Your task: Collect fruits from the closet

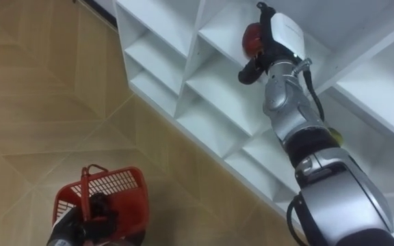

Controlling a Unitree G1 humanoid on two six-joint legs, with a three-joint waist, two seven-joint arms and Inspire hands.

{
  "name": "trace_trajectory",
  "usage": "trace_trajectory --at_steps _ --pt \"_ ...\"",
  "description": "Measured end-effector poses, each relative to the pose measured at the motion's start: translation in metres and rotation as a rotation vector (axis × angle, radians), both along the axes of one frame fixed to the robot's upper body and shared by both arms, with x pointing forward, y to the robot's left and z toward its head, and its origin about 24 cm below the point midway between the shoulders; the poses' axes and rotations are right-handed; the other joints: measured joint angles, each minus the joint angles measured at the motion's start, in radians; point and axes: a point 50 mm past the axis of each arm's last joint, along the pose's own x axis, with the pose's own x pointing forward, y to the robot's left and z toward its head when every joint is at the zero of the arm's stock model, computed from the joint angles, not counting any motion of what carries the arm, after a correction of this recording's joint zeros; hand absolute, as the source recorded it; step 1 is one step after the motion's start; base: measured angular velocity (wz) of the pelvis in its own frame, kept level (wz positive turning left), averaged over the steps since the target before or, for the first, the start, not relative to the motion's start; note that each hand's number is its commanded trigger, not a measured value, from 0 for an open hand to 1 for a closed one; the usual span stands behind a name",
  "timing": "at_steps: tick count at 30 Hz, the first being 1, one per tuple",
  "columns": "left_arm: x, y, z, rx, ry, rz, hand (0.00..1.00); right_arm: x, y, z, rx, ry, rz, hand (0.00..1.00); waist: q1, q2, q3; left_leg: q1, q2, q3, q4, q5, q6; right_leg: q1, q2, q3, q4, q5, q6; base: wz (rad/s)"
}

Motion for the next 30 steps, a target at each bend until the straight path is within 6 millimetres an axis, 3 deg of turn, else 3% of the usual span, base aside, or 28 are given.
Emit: trace_trajectory --at_steps 1,2,3,4,5,30 --pt "0.0 0.0006 0.0002 -0.004 0.0 -0.006 1.0 0.0 0.0001 -0.0001 0.0 0.004 0.004 0.01 0.0 0.0 0.0001 0.0 0.0 0.0 0.0 0.0 0.0 0.0 0.0 -0.001 0.0 0.0 0.0 0.0" --pt "0.0 0.0007 0.0002 -0.005 0.0 -0.008 1.0 0.0001 0.0 -0.0002 0.0 0.006 0.006 0.1 0.0 0.0 0.0002 0.0 -0.001 0.0 0.0 0.0 0.0 0.0 0.0 -0.001 0.0 0.0 0.0 0.0" --pt "0.0 0.0008 0.0002 -0.005 0.0 -0.008 1.0 0.0001 -0.0004 -0.0002 0.0 0.008 0.006 0.35 0.0 0.0 0.0002 -0.001 -0.001 0.0 -0.001 0.0 0.0 0.0 0.0 -0.002 0.0 0.0 0.0 0.0" --pt "-0.0001 0.001 0.0002 -0.005 0.0 -0.008 1.0 0.0001 -0.0016 0.0001 -0.002 0.011 0.007 0.74 0.0 0.0 0.0002 -0.001 -0.001 0.0 -0.002 0.0 0.0 0.0 0.0 -0.002 0.0 0.0 0.0 0.0" --pt "-0.0003 0.0007 0.0001 -0.006 0.0 -0.007 1.0 0.0002 -0.0028 0.0003 -0.002 0.015 0.007 1.0 0.0 0.0 0.0002 0.0 -0.002 0.0 -0.003 0.0 0.0 0.0 0.0 -0.003 0.0 0.0 0.0 0.0" --pt "0.0037 -0.0016 0.0028 -0.012 -0.017 -0.014 1.0 0.0015 -0.0042 0.0024 -0.045 0.051 0.04 1.0 0.002 -0.007 0.0003 0.0 -0.001 0.0 -0.003 0.006 -0.002 0.0 0.002 -0.007 0.002 0.003 -0.004 0.0"
